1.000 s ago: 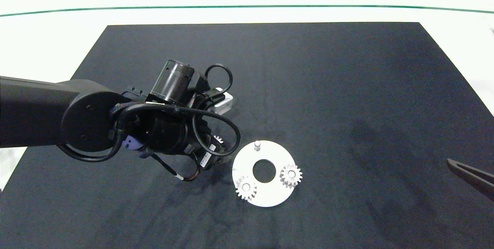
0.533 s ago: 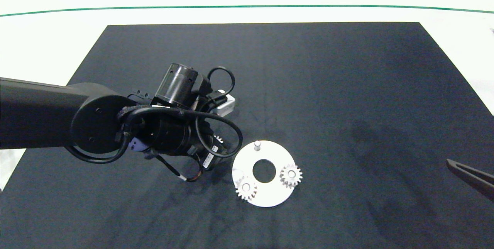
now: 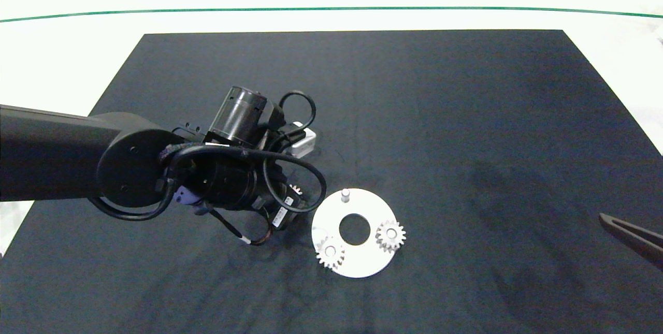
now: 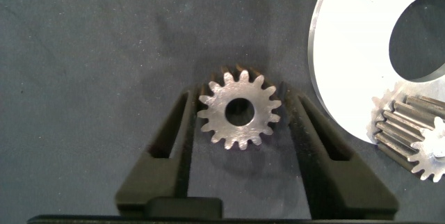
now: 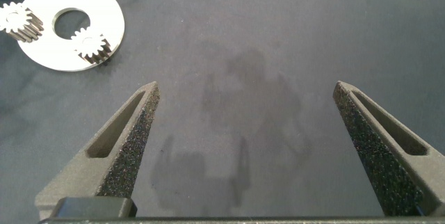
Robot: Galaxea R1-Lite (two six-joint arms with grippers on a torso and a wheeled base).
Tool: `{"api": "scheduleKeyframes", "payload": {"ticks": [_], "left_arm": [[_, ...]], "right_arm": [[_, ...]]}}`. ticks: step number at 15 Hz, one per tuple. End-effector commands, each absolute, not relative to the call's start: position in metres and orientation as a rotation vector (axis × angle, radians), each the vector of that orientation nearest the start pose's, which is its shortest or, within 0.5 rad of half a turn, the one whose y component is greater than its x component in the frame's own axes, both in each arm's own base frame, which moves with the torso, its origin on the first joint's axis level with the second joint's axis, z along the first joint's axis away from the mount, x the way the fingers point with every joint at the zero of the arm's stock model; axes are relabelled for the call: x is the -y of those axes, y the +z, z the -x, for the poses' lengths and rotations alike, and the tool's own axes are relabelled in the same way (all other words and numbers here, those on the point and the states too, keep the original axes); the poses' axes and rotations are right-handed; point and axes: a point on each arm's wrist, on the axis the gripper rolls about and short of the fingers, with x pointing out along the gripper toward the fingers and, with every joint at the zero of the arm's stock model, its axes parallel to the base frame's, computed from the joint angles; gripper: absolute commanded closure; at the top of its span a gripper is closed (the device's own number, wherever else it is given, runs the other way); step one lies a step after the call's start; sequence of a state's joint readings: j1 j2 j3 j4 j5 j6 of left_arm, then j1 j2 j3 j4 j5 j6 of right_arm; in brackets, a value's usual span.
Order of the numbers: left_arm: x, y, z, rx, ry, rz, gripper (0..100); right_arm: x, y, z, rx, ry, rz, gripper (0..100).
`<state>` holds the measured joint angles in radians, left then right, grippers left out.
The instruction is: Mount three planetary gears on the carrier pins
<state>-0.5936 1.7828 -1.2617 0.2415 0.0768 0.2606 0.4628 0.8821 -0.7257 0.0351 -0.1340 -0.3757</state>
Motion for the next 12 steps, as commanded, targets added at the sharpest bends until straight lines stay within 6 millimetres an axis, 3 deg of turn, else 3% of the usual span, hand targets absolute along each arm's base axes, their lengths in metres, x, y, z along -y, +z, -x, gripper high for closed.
{"api": "scheduleKeyframes", "payload": {"ticks": [1, 8, 12], "left_arm": [[0.180, 0.204, -0.269, -0.655, -0.585, -0.497, 59], [0.178, 0.203, -0.267, -0.658, -0.585, -0.500, 73], [0.176, 0.229, -0.266, -0.570, -0.578, -0.480, 82]], "right_arm": [[-0.040, 0.259, -0.086, -0.122, 0.359, 0.432, 0], [-0.040, 0.258, -0.086, -0.127, 0.363, 0.433, 0], [-0.040, 0.258, -0.086, -0.124, 0.360, 0.432, 0]]}}
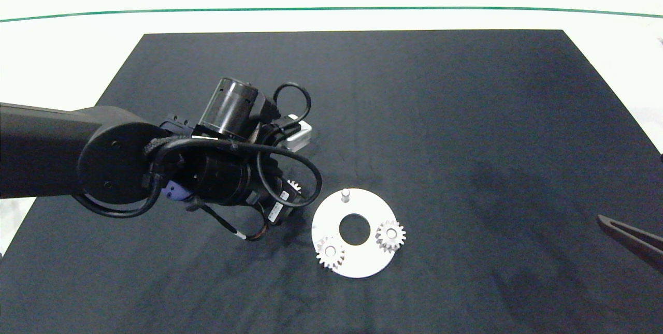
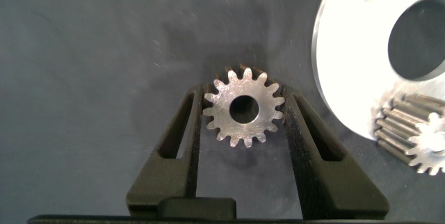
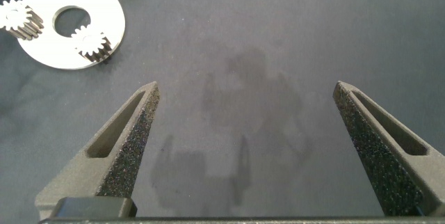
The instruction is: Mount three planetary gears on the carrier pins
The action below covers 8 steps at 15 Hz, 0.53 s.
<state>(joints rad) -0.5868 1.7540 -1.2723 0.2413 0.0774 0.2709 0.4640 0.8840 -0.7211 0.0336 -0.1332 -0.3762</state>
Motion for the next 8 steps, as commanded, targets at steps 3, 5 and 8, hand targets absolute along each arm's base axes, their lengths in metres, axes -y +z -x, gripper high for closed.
{"api": "scheduleKeyframes", "payload": {"ticks": [3, 5, 8], "left_arm": [[0.194, 0.246, -0.257, -0.496, -0.637, -0.495, 84], [0.207, 0.248, -0.248, -0.478, -0.681, -0.507, 84], [0.226, 0.239, -0.250, -0.491, -0.712, -0.528, 84]], "right_arm": [[-0.039, 0.258, -0.086, -0.123, 0.359, 0.434, 0], [-0.039, 0.259, -0.085, -0.120, 0.359, 0.433, 0], [-0.039, 0.259, -0.084, -0.116, 0.361, 0.432, 0]]}}
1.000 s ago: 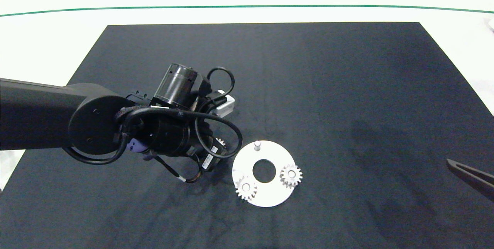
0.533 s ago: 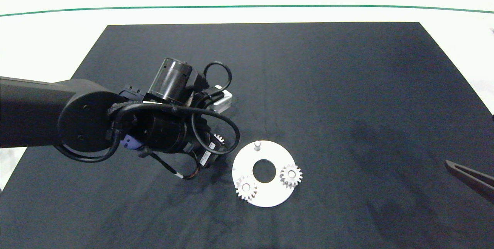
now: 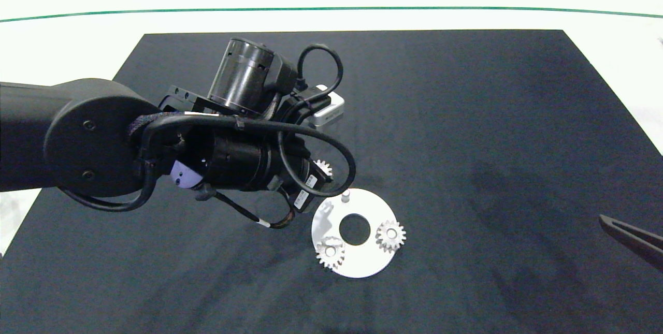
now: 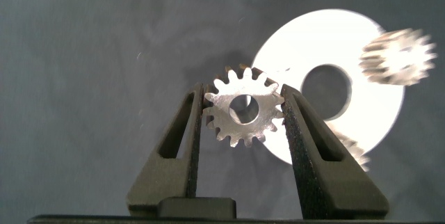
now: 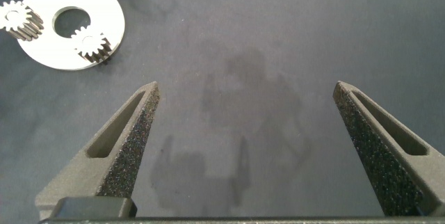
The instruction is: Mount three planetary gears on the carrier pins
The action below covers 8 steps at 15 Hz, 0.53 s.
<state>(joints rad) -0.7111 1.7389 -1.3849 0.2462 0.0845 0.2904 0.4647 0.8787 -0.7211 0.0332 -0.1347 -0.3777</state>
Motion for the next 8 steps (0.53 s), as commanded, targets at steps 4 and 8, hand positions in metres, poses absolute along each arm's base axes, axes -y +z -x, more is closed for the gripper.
{"api": "scheduleKeyframes", "payload": {"ticks": [4, 8], "left_arm": [[0.2304, 0.2368, -0.2567, -0.502, -0.704, -0.535, 84], [0.2371, 0.2322, -0.2569, -0.509, -0.718, -0.545, 84]], "right_arm": [[-0.0392, 0.2586, -0.0849, -0.119, 0.360, 0.433, 0], [-0.0383, 0.2593, -0.0831, -0.112, 0.358, 0.431, 0]]}}
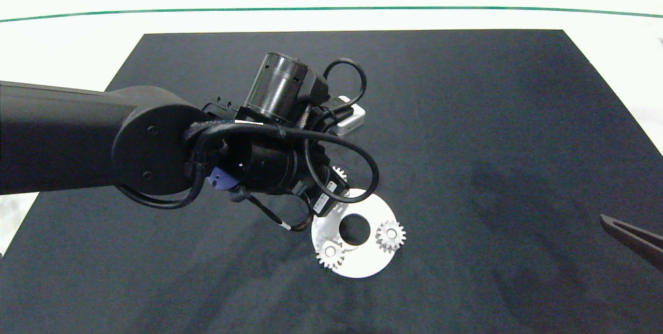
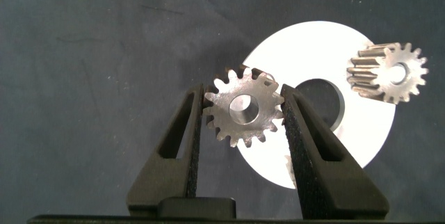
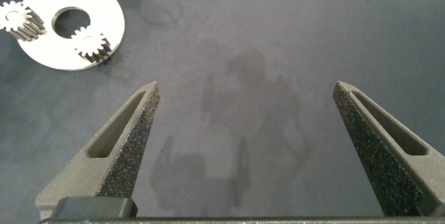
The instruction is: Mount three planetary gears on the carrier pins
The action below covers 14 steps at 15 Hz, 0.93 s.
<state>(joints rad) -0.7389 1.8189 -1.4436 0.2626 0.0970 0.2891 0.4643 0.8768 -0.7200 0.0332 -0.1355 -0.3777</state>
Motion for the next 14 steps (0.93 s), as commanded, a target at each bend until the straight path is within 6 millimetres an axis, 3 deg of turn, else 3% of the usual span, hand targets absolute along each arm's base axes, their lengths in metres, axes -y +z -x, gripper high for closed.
{"api": "scheduleKeyframes", "payload": {"ticks": [1, 9, 14], "left_arm": [[0.2384, 0.2326, -0.2559, -0.506, -0.722, -0.545, 84], [0.2346, 0.2301, -0.2536, -0.534, -0.716, -0.549, 84], [0.2441, 0.2246, -0.2550, -0.537, -0.732, -0.557, 84]], "right_arm": [[-0.0383, 0.2593, -0.0831, -0.112, 0.358, 0.431, 0], [-0.0379, 0.2596, -0.0824, -0.110, 0.356, 0.430, 0], [-0.0379, 0.2596, -0.0824, -0.109, 0.357, 0.430, 0]]}}
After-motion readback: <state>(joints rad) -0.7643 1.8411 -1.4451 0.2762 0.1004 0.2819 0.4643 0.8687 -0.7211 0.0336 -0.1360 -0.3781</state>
